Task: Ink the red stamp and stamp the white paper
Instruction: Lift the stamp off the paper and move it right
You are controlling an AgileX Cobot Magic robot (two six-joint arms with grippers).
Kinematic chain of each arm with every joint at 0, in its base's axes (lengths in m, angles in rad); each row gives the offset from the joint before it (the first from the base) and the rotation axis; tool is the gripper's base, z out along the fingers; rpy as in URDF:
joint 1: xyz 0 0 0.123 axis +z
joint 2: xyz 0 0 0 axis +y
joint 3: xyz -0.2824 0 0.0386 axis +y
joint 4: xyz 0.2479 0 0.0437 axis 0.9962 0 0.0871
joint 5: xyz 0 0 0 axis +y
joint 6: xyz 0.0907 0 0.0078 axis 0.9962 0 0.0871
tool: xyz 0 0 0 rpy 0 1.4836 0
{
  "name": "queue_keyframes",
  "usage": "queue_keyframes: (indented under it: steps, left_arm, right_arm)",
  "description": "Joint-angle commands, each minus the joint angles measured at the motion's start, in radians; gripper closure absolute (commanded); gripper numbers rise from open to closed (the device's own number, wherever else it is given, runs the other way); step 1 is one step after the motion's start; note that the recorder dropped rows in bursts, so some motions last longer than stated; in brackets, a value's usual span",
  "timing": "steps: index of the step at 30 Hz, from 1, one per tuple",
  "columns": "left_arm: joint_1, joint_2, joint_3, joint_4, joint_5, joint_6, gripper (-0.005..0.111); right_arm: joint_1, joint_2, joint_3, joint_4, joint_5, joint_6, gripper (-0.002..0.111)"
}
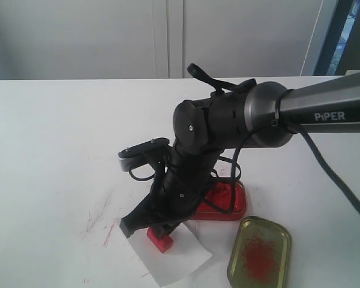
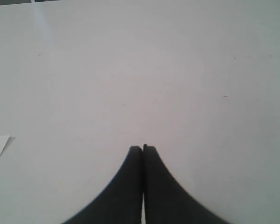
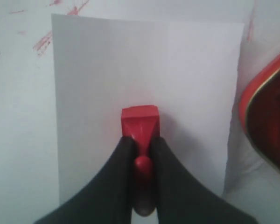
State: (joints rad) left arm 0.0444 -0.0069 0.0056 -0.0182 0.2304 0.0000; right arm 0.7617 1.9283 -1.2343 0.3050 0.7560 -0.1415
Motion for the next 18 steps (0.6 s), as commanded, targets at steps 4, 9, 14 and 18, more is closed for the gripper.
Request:
queue_keyframes:
  steps: [4, 9, 14, 18]
  left_arm:
    - [0.002, 0.007, -0.006, -0.01, 0.001, 0.0, 0.107]
    - [0.002, 0.007, -0.006, -0.01, 0.001, 0.0, 0.107]
    - [0.002, 0.007, -0.006, -0.01, 0.001, 0.0, 0.107]
    - [0.002, 0.007, -0.006, -0.01, 0.001, 0.0, 0.107]
  right_arm:
    - [-0.006, 0.011, 0.003, -0.002, -0.022, -0.019, 0.108]
    - [-0.006, 0.016, 0.003, -0.024, -0.024, -0.014, 0.108]
    - [-0.006, -0.003, 0.0, -0.024, -0.019, -0.012, 0.108]
    - [-0.006, -0.057, 0.0, -0.024, -0.019, -0.012, 0.108]
